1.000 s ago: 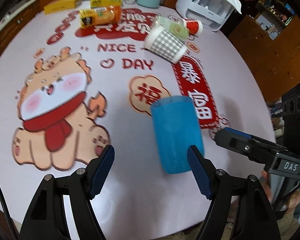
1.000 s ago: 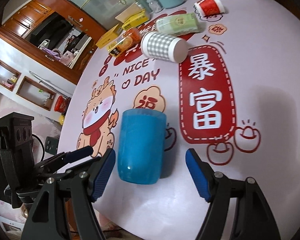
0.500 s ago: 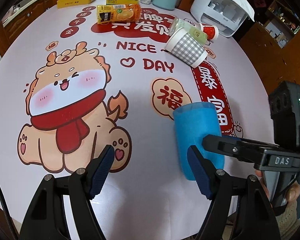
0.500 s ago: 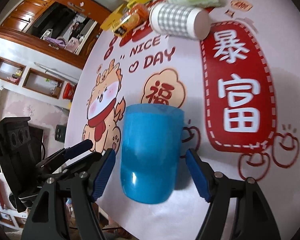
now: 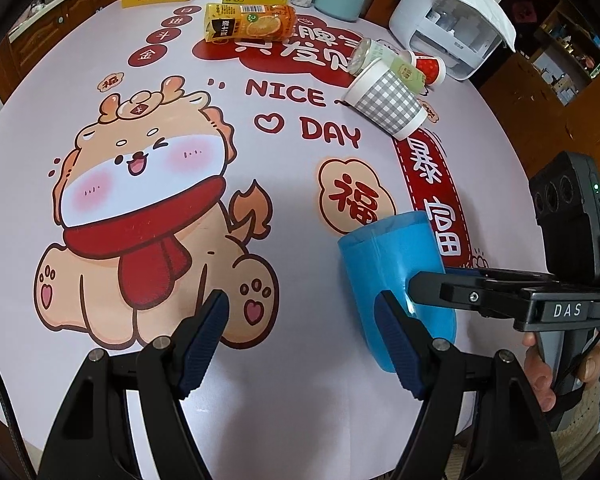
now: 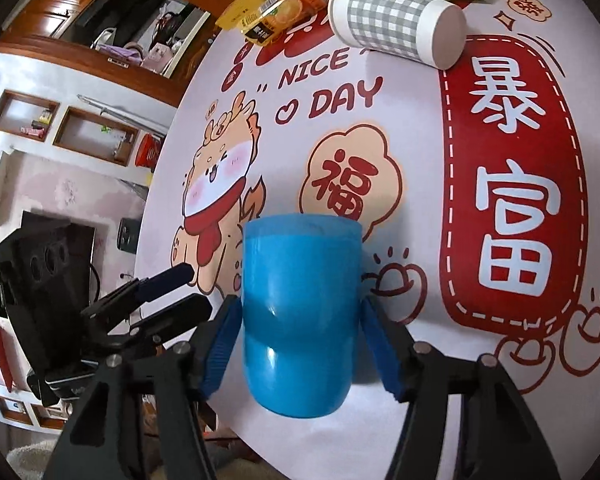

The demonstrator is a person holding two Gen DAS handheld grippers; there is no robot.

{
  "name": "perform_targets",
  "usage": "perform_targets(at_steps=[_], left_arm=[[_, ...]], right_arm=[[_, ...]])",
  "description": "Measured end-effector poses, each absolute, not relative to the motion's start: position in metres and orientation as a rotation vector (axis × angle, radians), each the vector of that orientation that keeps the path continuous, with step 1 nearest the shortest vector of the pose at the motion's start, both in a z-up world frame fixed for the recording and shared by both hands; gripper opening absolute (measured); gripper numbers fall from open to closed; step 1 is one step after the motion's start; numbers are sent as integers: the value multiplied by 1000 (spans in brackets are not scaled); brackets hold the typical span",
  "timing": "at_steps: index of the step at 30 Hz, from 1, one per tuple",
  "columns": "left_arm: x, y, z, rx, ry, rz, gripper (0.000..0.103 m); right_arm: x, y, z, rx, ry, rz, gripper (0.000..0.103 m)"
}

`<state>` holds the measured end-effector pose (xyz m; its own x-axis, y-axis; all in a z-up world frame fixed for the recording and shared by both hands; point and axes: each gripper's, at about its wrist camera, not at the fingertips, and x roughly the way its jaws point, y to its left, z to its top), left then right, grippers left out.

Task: Flip cup upright
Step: 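Grasp the blue cup with the right tool while the left tool holds it, then lower the upright blue cup onto the table and open the right tool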

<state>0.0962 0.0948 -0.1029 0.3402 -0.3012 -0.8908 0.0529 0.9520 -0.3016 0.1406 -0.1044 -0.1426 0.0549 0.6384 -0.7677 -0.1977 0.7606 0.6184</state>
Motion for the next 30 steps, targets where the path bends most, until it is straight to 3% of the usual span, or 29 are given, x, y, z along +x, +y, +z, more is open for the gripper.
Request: perform_targets(at_steps=[7,21,30], left_arm=[[96,98,-103,-245,1199,-227,74],[94,87,-105,-237,1200,-248,74],[91,80,-109,-229,1210,-269,74]], right_arm=[[139,-101,-139,339,1361,665,61],[111,-119,-113,207,783,453,61],[91,-115,-116,99,680,427,61]])
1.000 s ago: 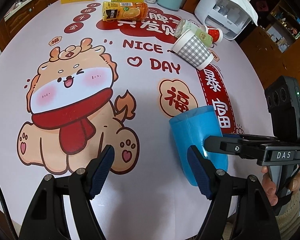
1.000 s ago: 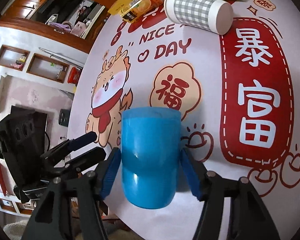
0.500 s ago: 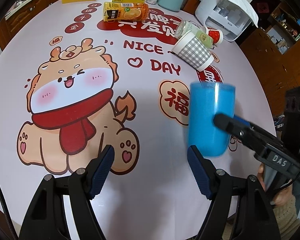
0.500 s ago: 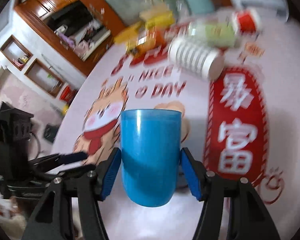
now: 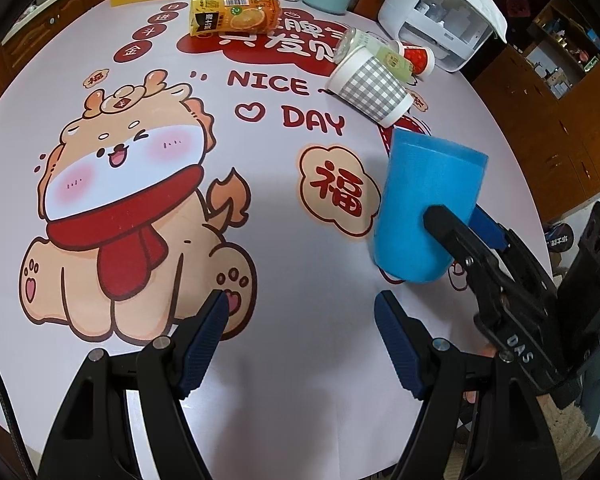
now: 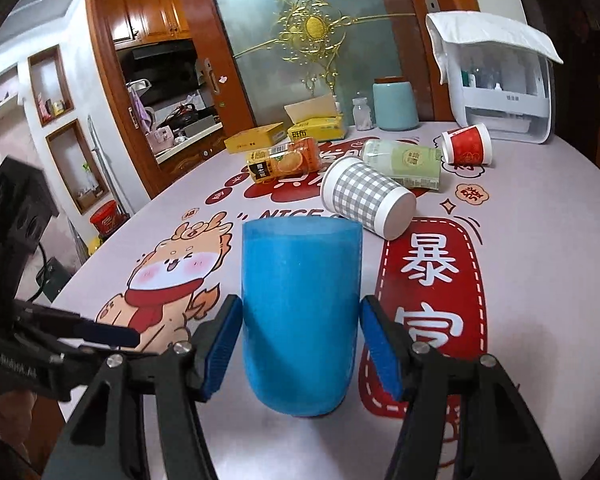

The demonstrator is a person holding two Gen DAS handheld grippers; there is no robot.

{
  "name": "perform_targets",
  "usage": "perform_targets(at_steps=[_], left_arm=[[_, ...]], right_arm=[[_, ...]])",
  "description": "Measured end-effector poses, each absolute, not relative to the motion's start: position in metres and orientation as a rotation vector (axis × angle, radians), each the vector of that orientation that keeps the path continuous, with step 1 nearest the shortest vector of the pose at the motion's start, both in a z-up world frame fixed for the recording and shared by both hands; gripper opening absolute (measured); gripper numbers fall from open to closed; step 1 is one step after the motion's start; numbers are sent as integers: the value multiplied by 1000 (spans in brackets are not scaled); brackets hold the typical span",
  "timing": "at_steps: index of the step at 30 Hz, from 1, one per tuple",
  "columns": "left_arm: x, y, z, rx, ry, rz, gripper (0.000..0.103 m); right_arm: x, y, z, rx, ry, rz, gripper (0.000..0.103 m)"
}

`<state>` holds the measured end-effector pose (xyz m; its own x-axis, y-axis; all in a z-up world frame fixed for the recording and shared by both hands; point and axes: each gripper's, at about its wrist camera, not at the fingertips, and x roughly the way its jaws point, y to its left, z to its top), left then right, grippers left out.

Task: Flip cup upright
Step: 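Lower the upright blue cup onto the table and open the right tool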

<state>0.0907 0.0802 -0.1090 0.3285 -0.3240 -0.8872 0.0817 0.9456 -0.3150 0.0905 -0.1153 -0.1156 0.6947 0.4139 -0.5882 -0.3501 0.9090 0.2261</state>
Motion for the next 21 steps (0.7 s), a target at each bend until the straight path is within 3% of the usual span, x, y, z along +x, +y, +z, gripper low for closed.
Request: perform_targets(at_steps=[21], left_arm=[[64,64,-103,-142,1149,-241,74]], right_arm=[[36,-94,-118,-107,692,349,61]])
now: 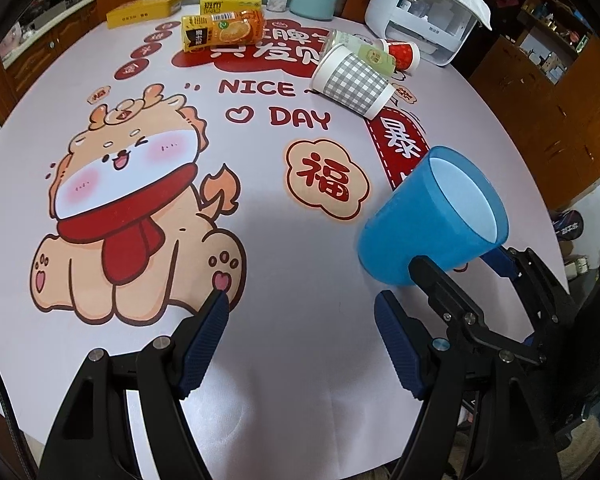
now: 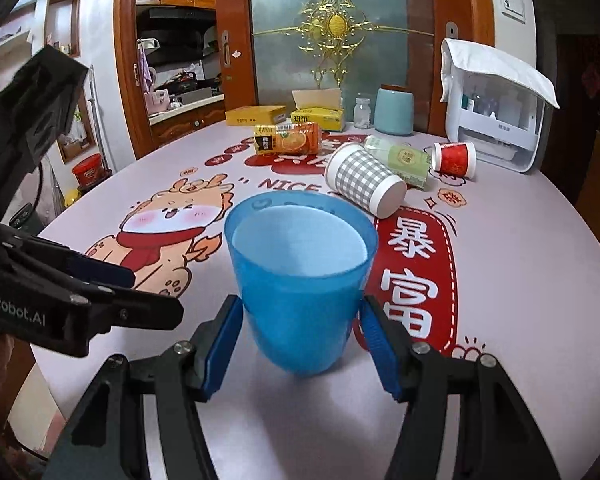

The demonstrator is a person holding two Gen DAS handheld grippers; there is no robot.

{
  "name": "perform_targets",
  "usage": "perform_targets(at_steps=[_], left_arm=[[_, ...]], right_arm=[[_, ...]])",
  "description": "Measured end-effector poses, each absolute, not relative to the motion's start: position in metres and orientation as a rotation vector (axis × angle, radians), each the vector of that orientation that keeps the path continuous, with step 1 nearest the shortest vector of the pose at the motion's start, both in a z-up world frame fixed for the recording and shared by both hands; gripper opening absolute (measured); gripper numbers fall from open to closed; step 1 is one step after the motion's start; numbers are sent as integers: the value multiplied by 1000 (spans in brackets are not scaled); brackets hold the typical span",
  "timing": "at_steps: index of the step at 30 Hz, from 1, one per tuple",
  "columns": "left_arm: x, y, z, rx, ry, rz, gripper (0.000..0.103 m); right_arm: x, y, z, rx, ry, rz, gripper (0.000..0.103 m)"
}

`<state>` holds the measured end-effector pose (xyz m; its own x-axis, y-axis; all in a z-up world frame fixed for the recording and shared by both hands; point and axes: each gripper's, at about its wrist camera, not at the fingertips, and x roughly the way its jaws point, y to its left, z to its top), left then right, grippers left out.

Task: Flip cup upright

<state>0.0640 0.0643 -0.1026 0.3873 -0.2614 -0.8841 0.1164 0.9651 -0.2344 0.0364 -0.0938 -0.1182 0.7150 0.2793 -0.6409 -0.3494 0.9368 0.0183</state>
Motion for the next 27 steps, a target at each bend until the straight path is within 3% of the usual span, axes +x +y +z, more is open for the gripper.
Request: perform_targets(at_steps=[14,27], left_arm=[[35,62,-103,-124,1065,-154,75],[9,47,-76,-51,956,-77,89]], right_arm=[[15,-91,-117,-137,697,312,61],[-9,-109,-96,-101,777,202,62]])
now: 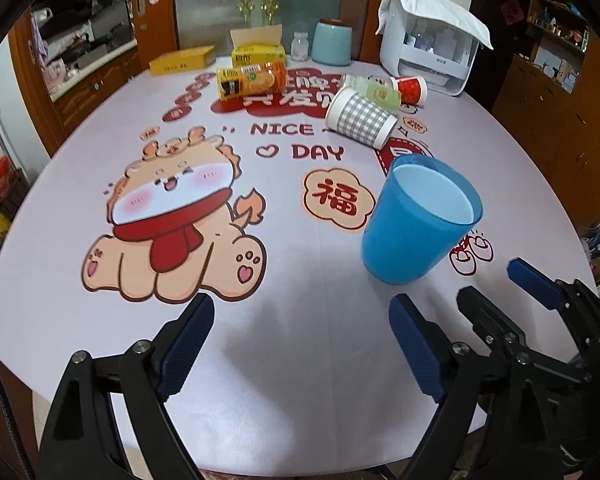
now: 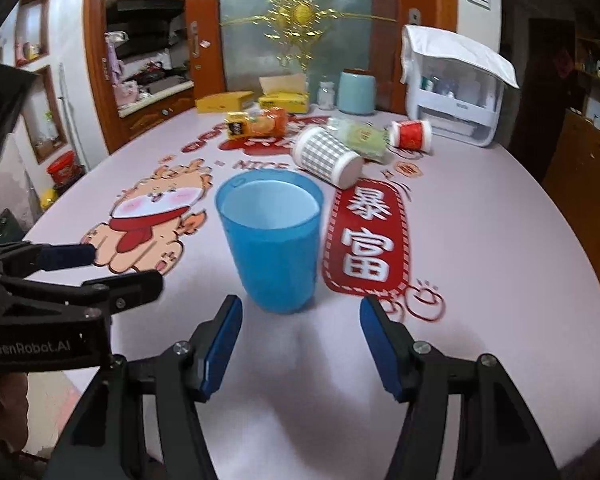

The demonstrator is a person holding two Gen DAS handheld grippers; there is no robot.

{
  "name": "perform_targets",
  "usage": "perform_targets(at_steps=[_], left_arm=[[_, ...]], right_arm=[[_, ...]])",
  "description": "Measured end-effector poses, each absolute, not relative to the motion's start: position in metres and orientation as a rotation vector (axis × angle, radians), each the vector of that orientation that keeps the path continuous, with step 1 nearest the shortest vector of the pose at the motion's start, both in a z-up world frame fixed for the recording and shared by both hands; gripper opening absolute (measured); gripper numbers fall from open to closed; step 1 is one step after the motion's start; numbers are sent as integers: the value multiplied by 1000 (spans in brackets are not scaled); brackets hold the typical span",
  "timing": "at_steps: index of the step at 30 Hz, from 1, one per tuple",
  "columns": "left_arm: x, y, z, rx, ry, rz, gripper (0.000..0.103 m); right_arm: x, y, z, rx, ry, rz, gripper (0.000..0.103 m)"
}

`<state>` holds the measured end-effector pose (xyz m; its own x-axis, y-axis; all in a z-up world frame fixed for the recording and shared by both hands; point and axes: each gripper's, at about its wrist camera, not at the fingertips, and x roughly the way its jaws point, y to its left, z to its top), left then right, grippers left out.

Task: Flip cup upright

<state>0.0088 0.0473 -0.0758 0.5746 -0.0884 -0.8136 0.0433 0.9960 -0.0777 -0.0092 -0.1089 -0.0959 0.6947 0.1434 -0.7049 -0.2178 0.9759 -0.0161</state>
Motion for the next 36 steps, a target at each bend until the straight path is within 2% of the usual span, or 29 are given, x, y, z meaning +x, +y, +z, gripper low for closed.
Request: perform_targets(at_steps=[9,36], left_arm=[[-5,39,-51,-50,902,-48,90],[-10,14,-39,-20,891,-26,90]], right_arm=[[-17,-122,-76,-65,849,134,62],[-25,-146,-38,2,818,74,62]])
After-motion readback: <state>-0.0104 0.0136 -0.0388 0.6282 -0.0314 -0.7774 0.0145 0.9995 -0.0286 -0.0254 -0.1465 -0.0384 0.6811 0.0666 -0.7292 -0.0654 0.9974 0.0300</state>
